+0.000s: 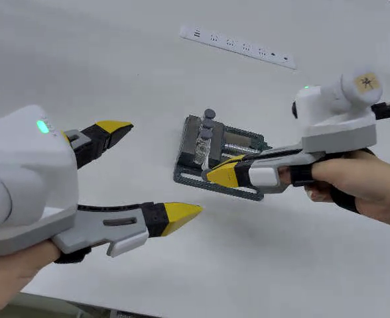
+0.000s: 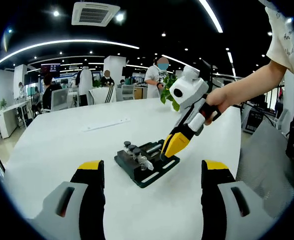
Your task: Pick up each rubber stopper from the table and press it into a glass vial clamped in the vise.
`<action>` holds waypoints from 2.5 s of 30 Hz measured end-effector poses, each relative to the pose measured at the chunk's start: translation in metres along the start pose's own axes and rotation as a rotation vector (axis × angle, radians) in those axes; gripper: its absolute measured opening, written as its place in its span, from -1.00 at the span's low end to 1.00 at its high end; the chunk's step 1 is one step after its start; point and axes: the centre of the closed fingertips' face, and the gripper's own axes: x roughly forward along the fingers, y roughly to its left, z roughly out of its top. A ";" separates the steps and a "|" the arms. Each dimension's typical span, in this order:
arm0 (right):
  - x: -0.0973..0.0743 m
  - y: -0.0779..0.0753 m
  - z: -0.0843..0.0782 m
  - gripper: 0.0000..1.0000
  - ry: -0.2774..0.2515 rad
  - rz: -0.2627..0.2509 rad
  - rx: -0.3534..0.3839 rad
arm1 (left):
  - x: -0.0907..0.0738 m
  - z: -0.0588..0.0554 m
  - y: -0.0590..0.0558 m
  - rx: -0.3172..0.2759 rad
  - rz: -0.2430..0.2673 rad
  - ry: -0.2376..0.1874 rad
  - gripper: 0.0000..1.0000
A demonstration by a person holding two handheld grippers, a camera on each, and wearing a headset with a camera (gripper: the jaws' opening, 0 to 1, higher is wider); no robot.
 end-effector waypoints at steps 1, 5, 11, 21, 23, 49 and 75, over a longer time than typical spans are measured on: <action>-0.005 0.003 0.007 -0.93 -0.031 0.019 0.025 | 0.000 0.003 0.000 0.002 -0.003 -0.005 0.52; -0.017 0.023 0.025 -0.93 -0.124 0.103 0.163 | 0.001 0.017 -0.004 0.042 -0.025 -0.036 0.38; -0.034 0.049 0.043 -0.93 -0.278 0.290 0.445 | 0.004 0.042 -0.011 0.044 -0.081 -0.109 -0.02; -0.046 0.063 0.047 -0.94 -0.412 0.474 0.780 | 0.014 0.058 -0.022 -0.012 -0.154 -0.164 -0.58; -0.046 0.065 0.047 -0.94 -0.416 0.489 0.788 | 0.015 0.059 -0.023 -0.013 -0.156 -0.168 -0.64; -0.041 0.079 0.033 -0.93 -0.361 0.528 0.830 | 0.015 0.057 -0.040 -0.027 -0.205 -0.167 -0.90; -0.039 0.082 0.025 -0.91 -0.329 0.495 0.805 | 0.015 0.048 -0.045 0.062 -0.230 -0.113 -0.92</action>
